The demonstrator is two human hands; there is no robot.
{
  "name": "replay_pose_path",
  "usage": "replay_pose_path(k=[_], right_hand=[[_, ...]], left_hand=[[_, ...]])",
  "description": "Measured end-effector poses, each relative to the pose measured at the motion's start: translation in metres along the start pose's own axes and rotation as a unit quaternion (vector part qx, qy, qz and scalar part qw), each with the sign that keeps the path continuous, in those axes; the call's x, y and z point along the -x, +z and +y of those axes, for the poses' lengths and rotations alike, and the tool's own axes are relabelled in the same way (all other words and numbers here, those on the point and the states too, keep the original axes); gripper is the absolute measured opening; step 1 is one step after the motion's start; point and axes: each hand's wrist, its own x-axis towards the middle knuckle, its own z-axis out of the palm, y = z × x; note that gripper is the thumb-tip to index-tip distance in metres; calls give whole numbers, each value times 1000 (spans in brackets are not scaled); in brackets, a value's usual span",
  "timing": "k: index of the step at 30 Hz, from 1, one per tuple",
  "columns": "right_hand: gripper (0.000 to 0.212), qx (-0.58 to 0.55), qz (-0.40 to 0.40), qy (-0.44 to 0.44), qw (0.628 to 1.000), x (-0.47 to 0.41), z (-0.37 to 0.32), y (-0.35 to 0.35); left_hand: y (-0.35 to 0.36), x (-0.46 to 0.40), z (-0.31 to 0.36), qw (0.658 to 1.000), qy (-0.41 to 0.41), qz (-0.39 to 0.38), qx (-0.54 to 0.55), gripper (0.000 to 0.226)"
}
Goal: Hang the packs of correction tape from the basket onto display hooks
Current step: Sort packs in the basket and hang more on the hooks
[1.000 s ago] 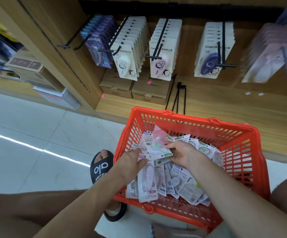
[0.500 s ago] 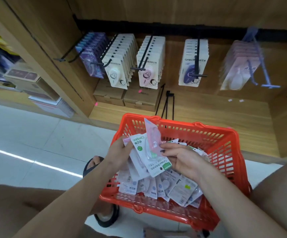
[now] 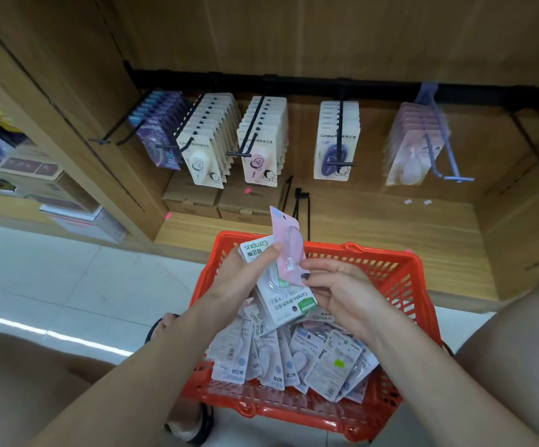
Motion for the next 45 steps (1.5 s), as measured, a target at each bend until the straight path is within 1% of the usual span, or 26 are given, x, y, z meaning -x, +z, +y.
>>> replay_pose_path(k=[4, 8, 10, 12, 14, 16, 18, 20, 23, 25, 29, 32, 37, 42, 45], right_hand=[[29, -34, 4, -26, 999, 10, -14, 3], [25, -23, 15, -47, 999, 17, -29, 4], [18, -12, 20, -61, 998, 20, -35, 3], [3, 12, 28, -80, 996, 21, -39, 3], [18, 55, 53, -105, 991, 23, -41, 3], [32, 73, 78, -127, 986, 28, -46, 2], [34, 60, 72, -137, 986, 33, -51, -2], [34, 36, 54, -134, 989, 38, -57, -7], [39, 15, 22, -142, 989, 52, -68, -15], [47, 4, 13, -160, 987, 63, -76, -23], [65, 3, 34, -229, 973, 90, -101, -52], [67, -4, 49, -280, 959, 110, -123, -76], [69, -26, 95, -375, 922, 134, -169, -108], [72, -41, 137, -453, 880, 157, -220, -127], [73, -27, 144, -473, 869, 162, -239, -130]], left_hand=[[7, -1, 10, 999, 26, -22, 19, 25], [13, -3, 16, 1000, 21, 16, 3, 14], [15, -4, 19, 999, 31, 32, -6, 12], [18, -2, 24, 997, 56, 36, -28, 9], [22, 1, 29, 996, 80, 21, -47, 12], [26, 4, 34, 994, 94, 19, -48, 17], [30, 7, 38, 994, 102, 20, -45, 20], [33, 10, 42, 993, 105, 14, -45, 25], [38, 17, 51, 992, 117, -4, -54, 31], [44, 21, 61, 990, 128, -14, -61, 32], [62, 21, 94, 983, 167, -22, -77, 31], [82, 19, 129, 969, 216, -44, -113, 34], [116, 16, 185, 952, 274, -63, -116, 35], [138, 17, 225, 948, 296, -69, -91, 36], [145, 18, 236, 947, 298, -73, -91, 36]])
